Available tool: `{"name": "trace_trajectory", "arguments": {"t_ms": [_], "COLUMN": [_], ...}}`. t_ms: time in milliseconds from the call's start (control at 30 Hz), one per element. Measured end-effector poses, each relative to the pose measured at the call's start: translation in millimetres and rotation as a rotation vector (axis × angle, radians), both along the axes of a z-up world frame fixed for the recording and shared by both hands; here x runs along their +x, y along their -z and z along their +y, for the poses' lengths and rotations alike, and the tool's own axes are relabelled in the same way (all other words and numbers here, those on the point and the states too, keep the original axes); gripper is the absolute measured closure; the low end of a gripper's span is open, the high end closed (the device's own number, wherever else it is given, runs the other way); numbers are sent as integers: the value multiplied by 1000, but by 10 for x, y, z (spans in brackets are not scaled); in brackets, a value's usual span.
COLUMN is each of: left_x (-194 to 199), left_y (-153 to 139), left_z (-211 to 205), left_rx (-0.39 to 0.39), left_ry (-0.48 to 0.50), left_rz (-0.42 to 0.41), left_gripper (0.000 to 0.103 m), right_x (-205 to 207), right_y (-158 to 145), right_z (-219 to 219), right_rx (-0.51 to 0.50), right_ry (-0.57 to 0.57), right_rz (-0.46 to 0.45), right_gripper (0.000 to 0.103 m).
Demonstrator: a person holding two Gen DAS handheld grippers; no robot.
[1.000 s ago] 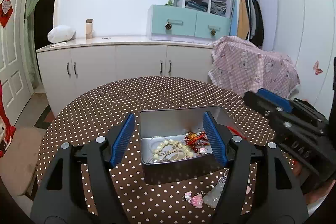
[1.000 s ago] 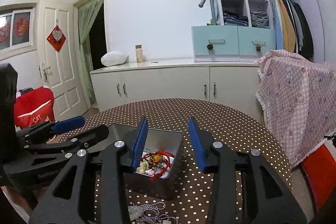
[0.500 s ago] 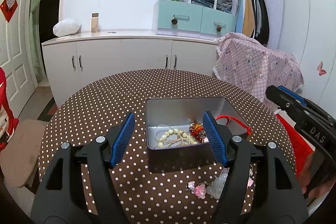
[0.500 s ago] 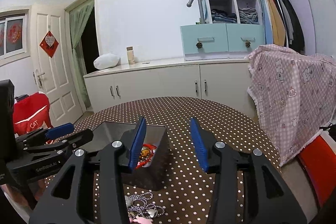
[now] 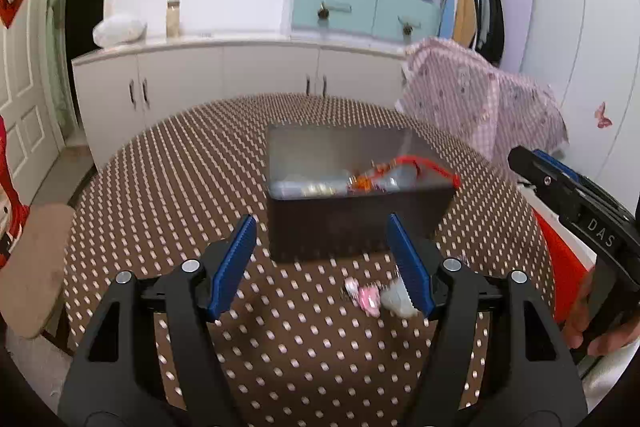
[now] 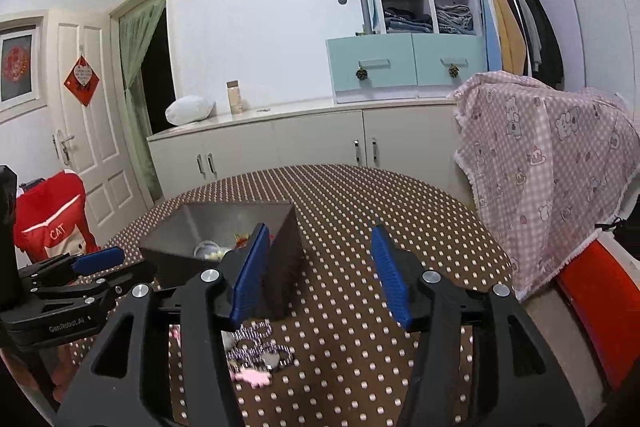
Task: Organize jewelry
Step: 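Withdraw both grippers from the box toward the remaining pile, then reach both grippers toward the jade pendant and silver chains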
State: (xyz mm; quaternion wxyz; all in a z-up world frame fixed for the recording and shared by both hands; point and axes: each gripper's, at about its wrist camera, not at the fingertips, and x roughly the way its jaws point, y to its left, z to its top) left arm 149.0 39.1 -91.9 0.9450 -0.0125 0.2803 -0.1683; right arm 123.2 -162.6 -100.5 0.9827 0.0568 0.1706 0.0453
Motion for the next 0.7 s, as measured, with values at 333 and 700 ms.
{"name": "trace_trajectory", "arguments": {"t_ms": [333, 700], "left_x": [5, 190], "left_y": [184, 307], "left_z": [-127, -234], "left_rx": [39, 91], "left_ry": [63, 110], "left_rz": [89, 197], "left_gripper": [41, 85], "right_x": [-101, -101], "right_y": [170, 208], "right_z": [41, 10], "right_rx": [-10, 4], "right_ry": [-1, -1], "right_rz": [54, 65], "right_gripper": [48, 48]}}
